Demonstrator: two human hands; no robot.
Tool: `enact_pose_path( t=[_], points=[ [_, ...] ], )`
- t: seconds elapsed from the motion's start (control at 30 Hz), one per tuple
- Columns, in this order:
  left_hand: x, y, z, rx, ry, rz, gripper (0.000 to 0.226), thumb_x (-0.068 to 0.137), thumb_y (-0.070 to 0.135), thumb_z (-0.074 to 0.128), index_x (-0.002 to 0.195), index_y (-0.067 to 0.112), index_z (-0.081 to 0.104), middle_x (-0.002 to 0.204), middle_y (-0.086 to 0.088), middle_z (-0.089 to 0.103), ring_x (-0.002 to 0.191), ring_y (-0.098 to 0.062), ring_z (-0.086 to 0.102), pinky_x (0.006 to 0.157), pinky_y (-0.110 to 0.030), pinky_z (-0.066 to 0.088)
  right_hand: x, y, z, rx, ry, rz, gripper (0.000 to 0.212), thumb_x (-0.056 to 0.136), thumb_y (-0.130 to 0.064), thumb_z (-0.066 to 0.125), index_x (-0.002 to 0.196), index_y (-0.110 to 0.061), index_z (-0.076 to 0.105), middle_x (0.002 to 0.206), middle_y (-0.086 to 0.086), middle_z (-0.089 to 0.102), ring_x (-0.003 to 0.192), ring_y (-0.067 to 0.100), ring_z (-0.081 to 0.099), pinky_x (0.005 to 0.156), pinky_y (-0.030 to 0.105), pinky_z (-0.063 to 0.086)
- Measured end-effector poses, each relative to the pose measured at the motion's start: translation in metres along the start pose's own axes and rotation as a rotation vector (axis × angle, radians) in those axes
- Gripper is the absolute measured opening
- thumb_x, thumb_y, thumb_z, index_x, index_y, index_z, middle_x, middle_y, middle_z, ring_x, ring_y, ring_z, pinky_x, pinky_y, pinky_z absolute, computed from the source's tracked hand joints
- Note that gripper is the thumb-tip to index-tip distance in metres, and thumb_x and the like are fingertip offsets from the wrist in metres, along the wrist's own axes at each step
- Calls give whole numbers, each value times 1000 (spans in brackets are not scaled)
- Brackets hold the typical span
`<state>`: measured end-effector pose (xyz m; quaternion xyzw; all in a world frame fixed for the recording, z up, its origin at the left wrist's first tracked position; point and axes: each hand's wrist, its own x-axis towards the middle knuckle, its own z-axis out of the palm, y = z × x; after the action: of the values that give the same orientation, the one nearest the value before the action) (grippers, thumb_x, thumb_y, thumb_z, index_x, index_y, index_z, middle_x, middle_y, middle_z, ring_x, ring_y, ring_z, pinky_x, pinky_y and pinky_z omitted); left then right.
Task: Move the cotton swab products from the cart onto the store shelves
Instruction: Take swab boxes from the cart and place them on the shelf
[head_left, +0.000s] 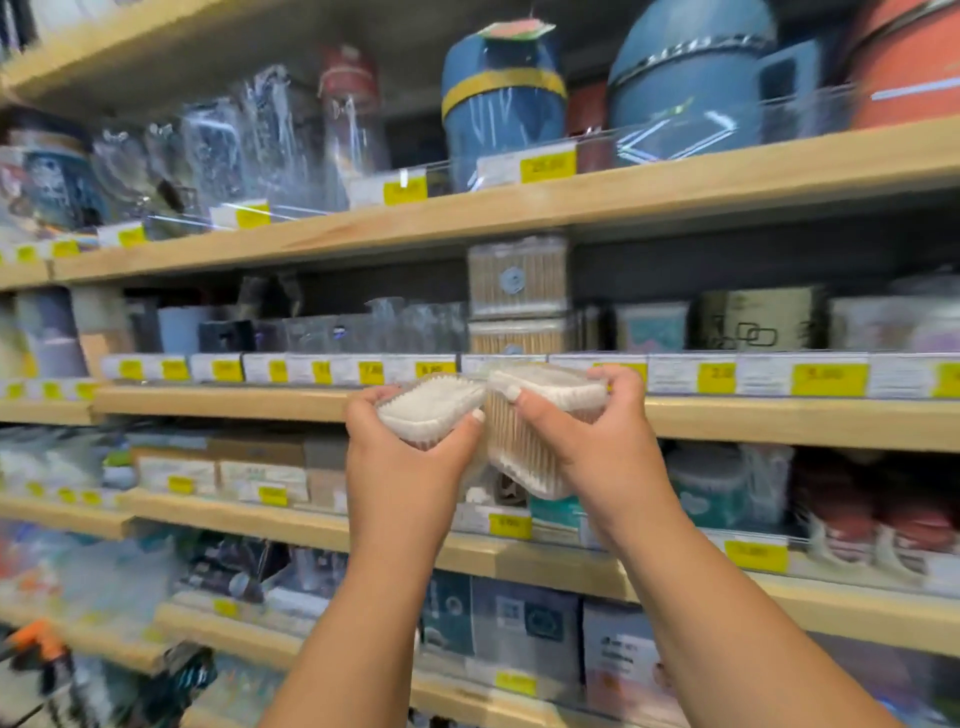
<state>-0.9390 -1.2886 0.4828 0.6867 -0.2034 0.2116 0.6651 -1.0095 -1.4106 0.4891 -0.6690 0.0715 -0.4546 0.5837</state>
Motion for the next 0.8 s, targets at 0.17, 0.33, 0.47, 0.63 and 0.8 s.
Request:
enact_pose_path(
  t=[0.17,0.33,0.47,0.63,0.8],
  points=[
    [-6,11,18,-10,-28,31,58,73,37,78,113,30,37,94,18,51,77,5,52,55,-9,37,2,-9,-14,12,-120,47,86,47,-68,70,124,-40,42,120,-7,59,107,16,60,94,48,50],
    [-2,17,26,-47,-32,23,53,74,35,76,110,30,37,99,10,55,81,4,53,60,-19,40,4,-16,-28,166,-347,124,53,72,-51,58,119,-66,40,131,-20,54,118,10,55,103,49,43],
    [1,21,33,-102,-65,2,54,75,34,77,112,27,39,100,9,57,80,1,55,59,-21,42,6,-17,-42,233,-431,72,53,97,-25,43,140,-53,30,134,-23,49,113,3,58,94,37,51],
    [-3,30,46,-127,-163,0,52,76,38,75,114,25,42,94,10,59,80,-5,58,63,-29,46,13,-8,-51,226,-409,-55,79,68,-46,74,133,-63,32,148,-6,39,124,16,54,94,38,52],
    [2,38,56,-133,-200,8,52,75,36,75,115,26,43,94,10,58,80,-4,57,66,-33,47,19,-16,-60,168,-323,-125,66,63,-42,77,122,-51,48,127,-2,57,109,16,64,85,38,55]
  ],
)
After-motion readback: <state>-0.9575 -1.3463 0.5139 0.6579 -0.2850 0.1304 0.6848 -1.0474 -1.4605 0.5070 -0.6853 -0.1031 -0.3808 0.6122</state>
